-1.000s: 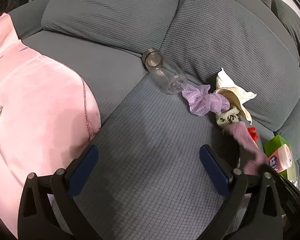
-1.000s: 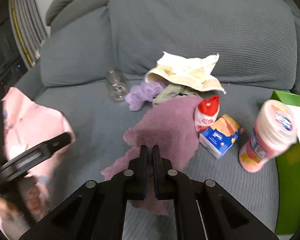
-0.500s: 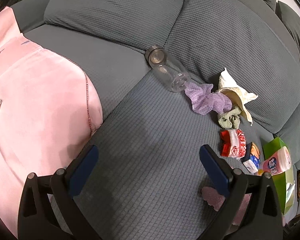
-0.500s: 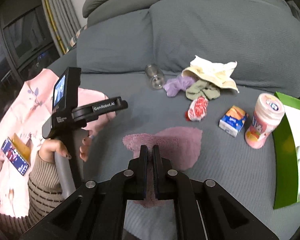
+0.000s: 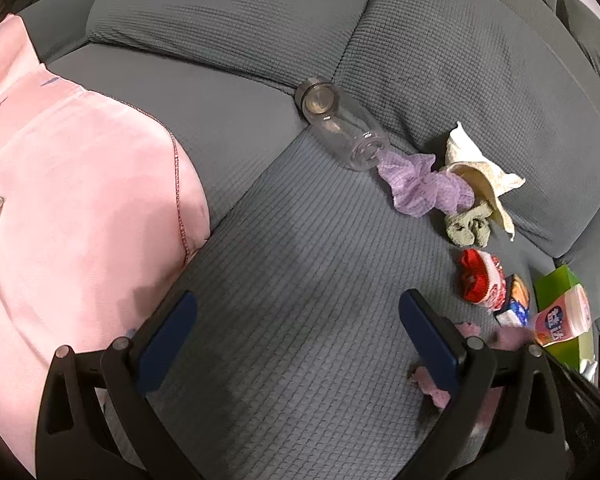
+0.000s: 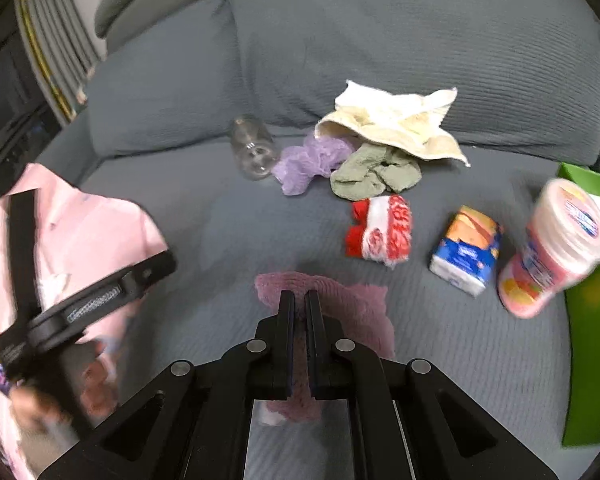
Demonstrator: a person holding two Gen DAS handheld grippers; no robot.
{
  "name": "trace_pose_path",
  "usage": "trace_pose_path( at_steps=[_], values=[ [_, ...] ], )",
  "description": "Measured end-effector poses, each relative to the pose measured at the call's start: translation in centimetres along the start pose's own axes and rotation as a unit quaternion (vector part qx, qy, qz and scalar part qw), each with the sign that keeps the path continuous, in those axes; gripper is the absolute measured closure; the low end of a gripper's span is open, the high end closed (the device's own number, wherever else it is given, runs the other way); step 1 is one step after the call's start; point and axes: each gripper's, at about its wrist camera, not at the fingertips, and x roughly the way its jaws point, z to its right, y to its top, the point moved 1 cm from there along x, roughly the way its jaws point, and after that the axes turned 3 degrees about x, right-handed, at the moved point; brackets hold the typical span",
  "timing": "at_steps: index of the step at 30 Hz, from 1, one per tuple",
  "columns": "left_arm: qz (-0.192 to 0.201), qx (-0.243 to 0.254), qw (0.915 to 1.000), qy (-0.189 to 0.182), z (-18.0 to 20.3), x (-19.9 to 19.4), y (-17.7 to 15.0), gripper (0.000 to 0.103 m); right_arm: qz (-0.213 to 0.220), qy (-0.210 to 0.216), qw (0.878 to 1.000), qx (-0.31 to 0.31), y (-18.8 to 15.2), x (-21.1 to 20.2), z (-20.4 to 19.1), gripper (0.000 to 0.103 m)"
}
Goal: Organize soft objects
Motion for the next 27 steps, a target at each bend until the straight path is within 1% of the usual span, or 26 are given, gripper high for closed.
trace_pose_path(
  at_steps=[3, 5, 7, 8, 9, 10, 12, 13, 14, 15, 16, 17, 20, 22, 23, 25, 27],
  values=[
    [-0.008, 0.007, 0.9999, 0.001, 0.1, 0.2, -0.2, 0.002, -0.018, 0.002, 1.000, 0.014, 0.6, 2.3, 0.4, 0.097],
    [-0.010, 0.011, 0.9999, 0.003, 0.2, 0.2, -0.2, 0.002, -0.017, 0.007, 0.999, 0.027, 0.7, 3.3, 1.0, 0.097],
    [-0.018, 0.012, 0.9997, 0.008, 0.2, 0.5, -0.3, 0.002, -0.023, -0.019, 0.999, 0.017, 0.3, 4.0, 1.4, 0.097],
    [-0.026, 0.015, 0.9995, 0.005, 0.4, 0.7, -0.4, 0.002, -0.030, -0.035, 0.999, 0.004, 0.1, 4.4, 1.6, 0.097],
    [-0.034, 0.018, 0.9992, -0.004, 0.6, 0.8, -0.5, 0.002, -0.038, -0.046, 0.998, -0.002, -0.3, 4.6, 1.8, 0.097],
    [-0.043, 0.021, 0.9987, -0.018, 0.9, 1.0, -0.7, 0.002, -0.044, -0.046, 0.998, 0.000, -0.4, 4.6, 2.1, 0.097],
    [-0.061, 0.026, 0.9964, -0.054, 1.6, 1.2, -1.0, 0.002, -0.053, -0.032, 0.998, 0.017, -0.4, 3.8, 2.7, 0.095],
    [-0.068, 0.029, 0.9949, -0.068, 2.0, 1.2, -1.2, 0.002, -0.052, -0.024, 0.998, 0.026, -0.2, 3.2, 3.0, 0.088],
    [-0.077, 0.037, 0.9924, -0.088, 2.6, 1.3, -1.5, 0.002, -0.047, -0.018, 0.998, 0.037, 0.0, 2.4, 3.3, 0.075],
    [-0.084, 0.046, 0.9906, -0.098, 3.0, 1.3, -1.8, 0.002, -0.039, -0.014, 0.998, 0.047, 0.2, 1.6, 3.7, 0.064],
    [-0.090, 0.058, 0.9889, -0.103, 3.6, 1.4, -2.1, 0.002, -0.028, -0.012, 0.998, 0.060, 0.2, 0.6, 4.2, 0.043],
    [-0.098, 0.076, 0.9867, -0.105, 4.2, 1.4, -2.6, 0.003, -0.017, -0.011, 0.997, 0.072, 0.3, -0.2, 4.7, 0.033],
    [-0.104, 0.096, 0.9830, -0.116, 5.4, 1.3, -3.3, 0.003, -0.006, -0.002, 0.996, 0.093, 0.2, -2.1, 5.8, 0.032],
    [-0.116, 0.110, 0.9770, -0.141, 6.3, 1.3, -4.1, 0.004, -0.008, 0.018, 0.994, 0.109, -0.1, -2.8, 6.5, 0.032],
    [-0.124, 0.117, 0.9734, -0.152, 6.9, 1.4, -4.5, 0.004, -0.014, 0.028, 0.993, 0.115, -0.2, -2.8, 6.7, 0.032],
    [-0.137, 0.133, 0.9680, -0.164, 8.0, 1.8, -5.2, 0.009, -0.029, 0.042, 0.992, 0.119, -0.2, -2.1, 6.7, 0.032],
    [-0.147, 0.147, 0.9643, -0.164, 8.8, 2.0, -5.9, 0.013, -0.051, 0.051, 0.989, 0.127, -0.6, -1.0, 6.6, 0.032]
  ],
)
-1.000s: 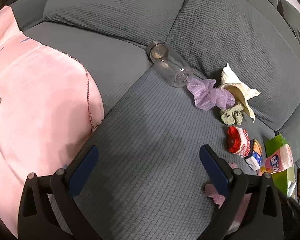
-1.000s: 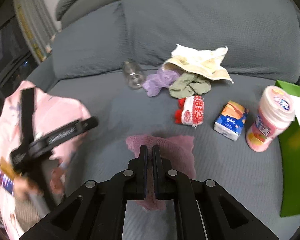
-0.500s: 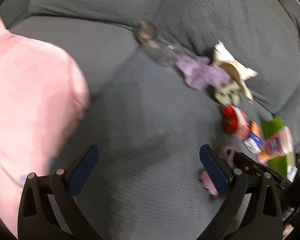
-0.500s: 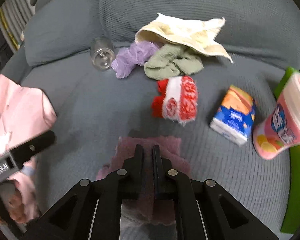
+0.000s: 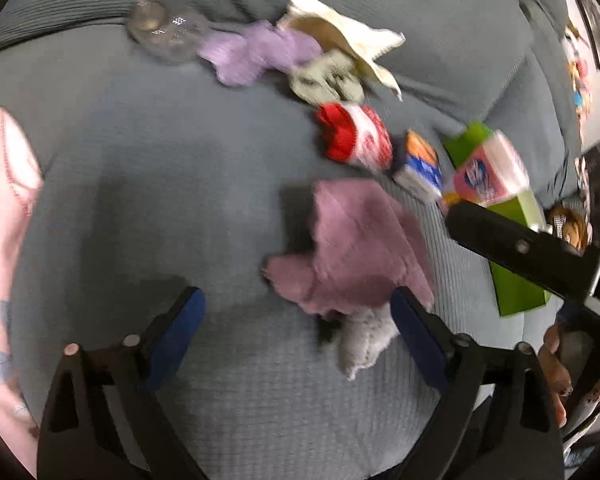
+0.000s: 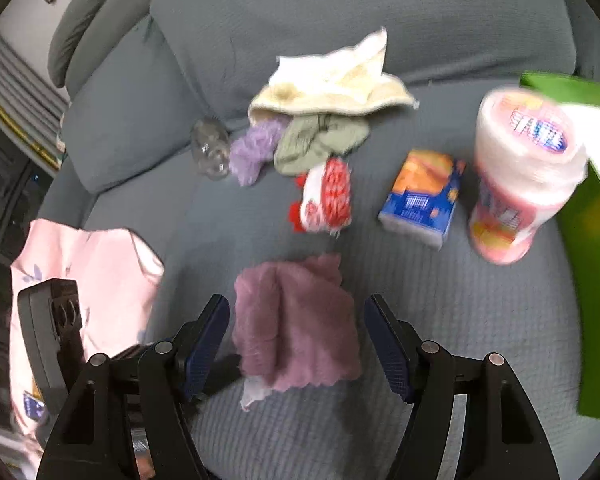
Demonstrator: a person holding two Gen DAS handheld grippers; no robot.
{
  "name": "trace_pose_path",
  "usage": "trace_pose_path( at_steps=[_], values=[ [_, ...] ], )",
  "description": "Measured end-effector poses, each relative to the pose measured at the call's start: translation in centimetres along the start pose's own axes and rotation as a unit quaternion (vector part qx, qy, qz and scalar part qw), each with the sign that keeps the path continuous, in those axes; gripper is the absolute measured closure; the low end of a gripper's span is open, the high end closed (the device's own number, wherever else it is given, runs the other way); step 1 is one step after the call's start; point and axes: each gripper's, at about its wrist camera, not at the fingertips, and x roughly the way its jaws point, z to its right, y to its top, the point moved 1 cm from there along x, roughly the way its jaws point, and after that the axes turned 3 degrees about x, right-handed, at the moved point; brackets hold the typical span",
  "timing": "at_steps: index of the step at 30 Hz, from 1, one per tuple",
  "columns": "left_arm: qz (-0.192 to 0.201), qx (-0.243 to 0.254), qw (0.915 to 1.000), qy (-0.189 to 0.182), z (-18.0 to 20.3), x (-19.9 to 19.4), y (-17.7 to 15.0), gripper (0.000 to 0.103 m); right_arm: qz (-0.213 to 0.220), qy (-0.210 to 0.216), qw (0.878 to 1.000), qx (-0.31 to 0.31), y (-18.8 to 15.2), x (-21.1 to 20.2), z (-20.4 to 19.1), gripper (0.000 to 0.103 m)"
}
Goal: Organize soft objects
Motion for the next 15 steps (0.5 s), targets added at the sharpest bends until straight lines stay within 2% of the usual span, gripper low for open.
trace_pose_path(
  at_steps=[4, 6, 9, 11, 12, 13, 14, 15],
  values=[
    [-0.018, 0.016, 0.9997, 0.009, 1.2, 1.5, -0.7, 0.018, -0.038, 0.020, 0.999, 0.013, -0.5, 2.3, -0.1, 0.032],
    [-0.014, 0.019, 0.9996, 0.018, 1.6, 1.7, -0.7, 0.019, -0.055, 0.027, 0.998, 0.023, -0.8, 3.2, 0.0, 0.032],
    [-0.014, 0.025, 0.9996, -0.001, 2.2, 2.0, -0.9, 0.025, -0.062, 0.018, 0.998, 0.019, -1.1, 4.0, -0.1, 0.032],
    [-0.008, 0.029, 0.9995, 0.003, 2.6, 2.3, -1.0, 0.027, -0.063, 0.022, 0.998, 0.018, -1.2, 4.3, -0.2, 0.032],
    [-0.005, 0.033, 0.9994, 0.004, 2.3, 2.1, -0.8, 0.032, -0.064, 0.030, 0.997, 0.020, -1.2, 4.6, -0.2, 0.032],
    [-0.005, 0.033, 0.9994, 0.001, 2.4, 2.2, -0.7, 0.039, -0.066, 0.035, 0.997, 0.021, -1.3, 4.8, -0.2, 0.036],
    [-0.004, 0.033, 0.9994, -0.001, 2.5, 2.3, -0.6, 0.041, -0.067, 0.036, 0.997, 0.021, -1.3, 5.0, -0.3, 0.043],
    [-0.002, 0.034, 0.9994, -0.002, 2.6, 2.4, -0.6, 0.044, -0.068, 0.033, 0.997, 0.020, -1.3, 5.2, -0.3, 0.046]
  ],
)
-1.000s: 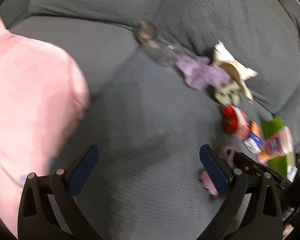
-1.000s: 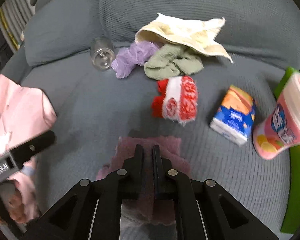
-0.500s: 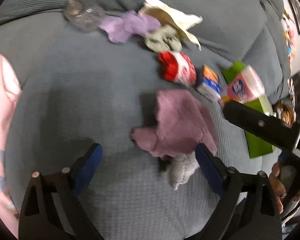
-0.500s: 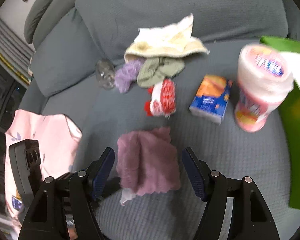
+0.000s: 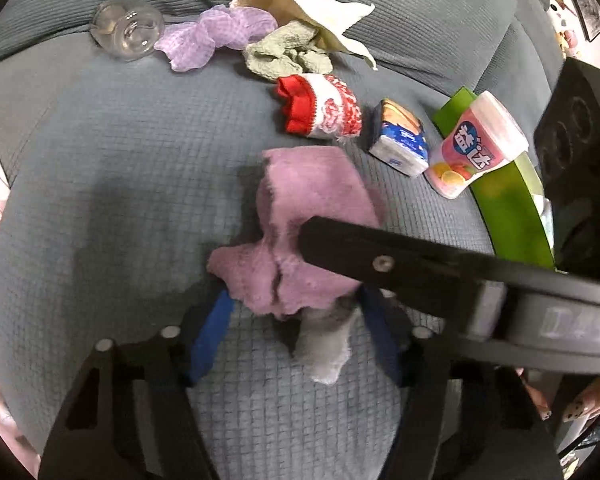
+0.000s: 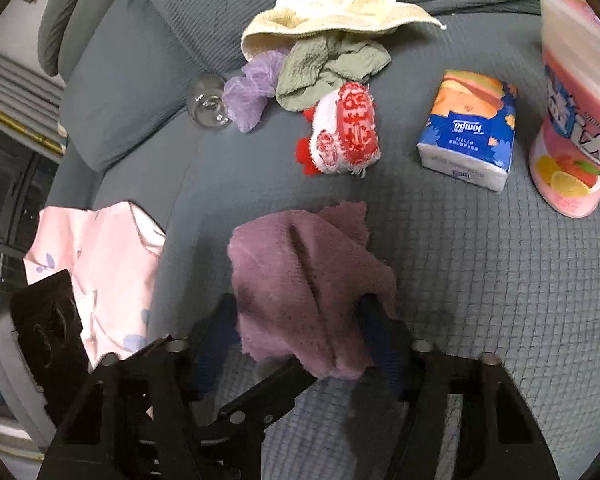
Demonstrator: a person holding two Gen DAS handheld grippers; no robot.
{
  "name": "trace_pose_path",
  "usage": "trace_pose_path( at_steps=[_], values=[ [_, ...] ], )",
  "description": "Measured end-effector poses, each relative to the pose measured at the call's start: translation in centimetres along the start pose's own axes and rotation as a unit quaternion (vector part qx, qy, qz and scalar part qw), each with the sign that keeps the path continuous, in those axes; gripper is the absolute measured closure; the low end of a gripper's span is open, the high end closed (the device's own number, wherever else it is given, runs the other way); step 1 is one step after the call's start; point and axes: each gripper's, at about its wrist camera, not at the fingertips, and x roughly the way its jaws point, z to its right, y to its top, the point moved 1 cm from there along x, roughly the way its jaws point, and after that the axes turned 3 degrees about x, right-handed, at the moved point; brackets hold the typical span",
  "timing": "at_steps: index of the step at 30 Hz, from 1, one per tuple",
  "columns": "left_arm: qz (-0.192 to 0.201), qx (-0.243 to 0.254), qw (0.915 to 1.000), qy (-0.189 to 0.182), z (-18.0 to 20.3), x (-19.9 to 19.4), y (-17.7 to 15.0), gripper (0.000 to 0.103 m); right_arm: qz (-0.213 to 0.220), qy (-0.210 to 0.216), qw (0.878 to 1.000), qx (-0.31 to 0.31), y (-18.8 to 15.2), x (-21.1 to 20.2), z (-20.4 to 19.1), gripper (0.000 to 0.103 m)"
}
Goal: Organize soft objects
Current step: 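Lift the bunched washcloth off the sofa with the right gripper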
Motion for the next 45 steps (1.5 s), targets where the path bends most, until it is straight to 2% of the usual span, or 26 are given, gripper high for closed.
trace_pose_path(
  at_steps=[1, 4, 5, 7, 11, 19, 32, 45],
  values=[
    [0.003, 0.001, 1.0000, -0.003, 0.1, 0.0, 0.0, 0.052, 0.001, -0.004, 1.000, -0.002, 0.0, 0.2, 0.0, 0.051],
    [0.000, -0.012, 0.9992, -0.039, 0.0, 0.2, 0.1, 0.071, 0.006, -0.001, 1.000, -0.007, -0.2, 0.1, 0.0, 0.053],
    [0.002, -0.020, 0.9983, -0.056, 0.0, 0.1, 0.2, 0.073, 0.008, -0.001, 1.000, -0.012, -0.2, 0.1, -0.2, 0.057],
    [0.013, -0.023, 0.9971, -0.072, 0.3, -0.4, 0.3, 0.074, 0.010, 0.003, 1.000, -0.018, -0.4, -0.1, -0.7, 0.058],
    [0.054, 0.005, 0.9969, -0.058, 1.1, -2.2, 0.4, 0.074, 0.039, 0.015, 0.998, -0.047, -0.6, -1.4, -2.1, 0.058],
    [0.105, 0.035, 0.9928, -0.047, 1.5, -3.8, 0.6, 0.074, 0.092, 0.029, 0.992, -0.086, -0.8, -3.6, -3.5, 0.058],
    [0.180, 0.064, 0.9811, -0.034, 2.2, -6.7, 0.2, 0.074, 0.161, 0.037, 0.978, -0.128, -1.2, -6.5, -5.0, 0.058],
    [0.223, 0.085, 0.9708, -0.030, 2.9, -7.8, 0.1, 0.074, 0.206, 0.026, 0.965, -0.161, -2.0, -8.3, -6.0, 0.058]
  ],
)
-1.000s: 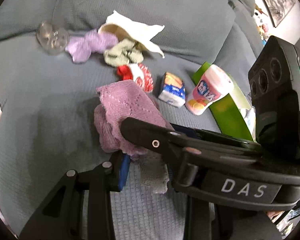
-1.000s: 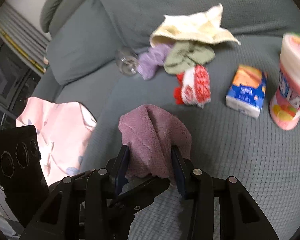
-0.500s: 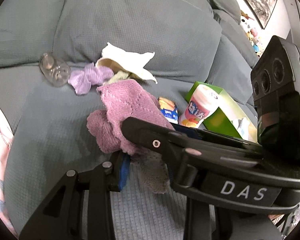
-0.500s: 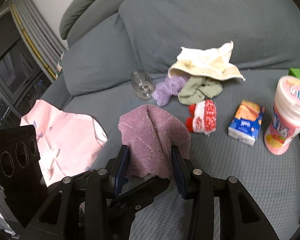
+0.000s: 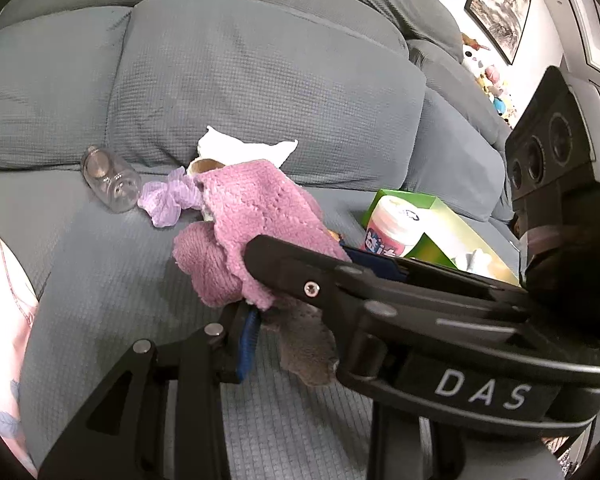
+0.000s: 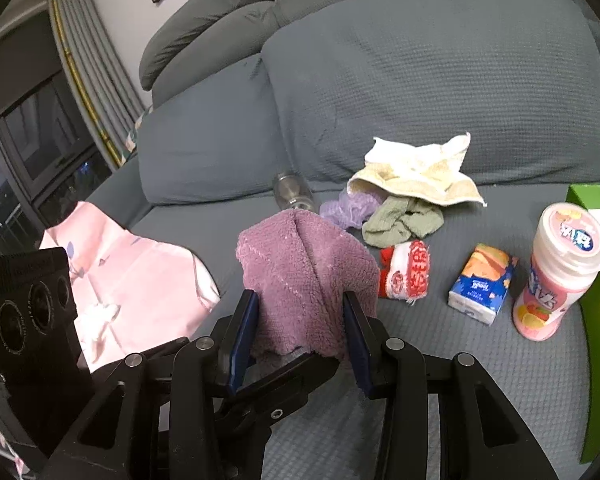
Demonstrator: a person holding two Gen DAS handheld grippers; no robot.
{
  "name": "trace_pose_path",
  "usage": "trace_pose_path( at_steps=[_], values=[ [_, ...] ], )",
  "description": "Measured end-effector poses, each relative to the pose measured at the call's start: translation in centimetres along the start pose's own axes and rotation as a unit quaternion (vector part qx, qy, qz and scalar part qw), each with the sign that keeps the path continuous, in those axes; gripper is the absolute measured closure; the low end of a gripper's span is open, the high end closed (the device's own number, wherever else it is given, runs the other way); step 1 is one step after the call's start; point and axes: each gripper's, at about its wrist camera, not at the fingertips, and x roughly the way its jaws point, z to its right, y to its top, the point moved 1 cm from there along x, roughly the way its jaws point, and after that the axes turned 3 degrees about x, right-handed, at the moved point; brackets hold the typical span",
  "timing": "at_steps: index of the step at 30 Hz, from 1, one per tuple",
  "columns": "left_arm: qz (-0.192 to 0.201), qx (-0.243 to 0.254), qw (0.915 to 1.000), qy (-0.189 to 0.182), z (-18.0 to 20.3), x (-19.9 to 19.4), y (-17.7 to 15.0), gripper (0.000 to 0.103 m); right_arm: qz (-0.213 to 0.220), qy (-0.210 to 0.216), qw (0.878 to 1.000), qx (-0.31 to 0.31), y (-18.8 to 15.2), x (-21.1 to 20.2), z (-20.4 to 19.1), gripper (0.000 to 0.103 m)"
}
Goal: Organize soft objects
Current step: 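Lift the bunched washcloth off the sofa with the right gripper, then carry the washcloth with the right gripper over the green box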
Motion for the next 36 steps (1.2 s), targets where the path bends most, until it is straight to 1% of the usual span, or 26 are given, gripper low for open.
trace_pose_path(
  at_steps=[9, 14, 25, 29, 36],
  values=[
    [0.012, 0.006, 0.9999, 0.000, 0.5, -0.2, 0.0, 0.074, 0.012, -0.004, 1.000, -0.011, 0.1, -0.6, -0.1, 0.058],
    [0.007, 0.006, 1.0000, 0.001, 0.6, 0.0, -0.2, 0.074, 0.009, -0.005, 1.000, -0.008, -0.1, -0.6, 0.0, 0.058],
    [0.013, 0.008, 0.9999, 0.000, 0.9, -0.2, -0.2, 0.074, 0.014, -0.011, 1.000, -0.012, 0.0, -0.9, -0.1, 0.058],
    [0.021, -0.001, 0.9997, -0.009, 0.9, -0.6, 0.0, 0.074, 0.010, -0.015, 1.000, -0.011, 0.3, -1.3, -0.4, 0.058],
    [0.058, -0.001, 0.9981, -0.021, 1.2, -1.8, 0.8, 0.074, 0.032, -0.023, 0.999, -0.032, 1.2, -2.5, -1.6, 0.058]
  ],
)
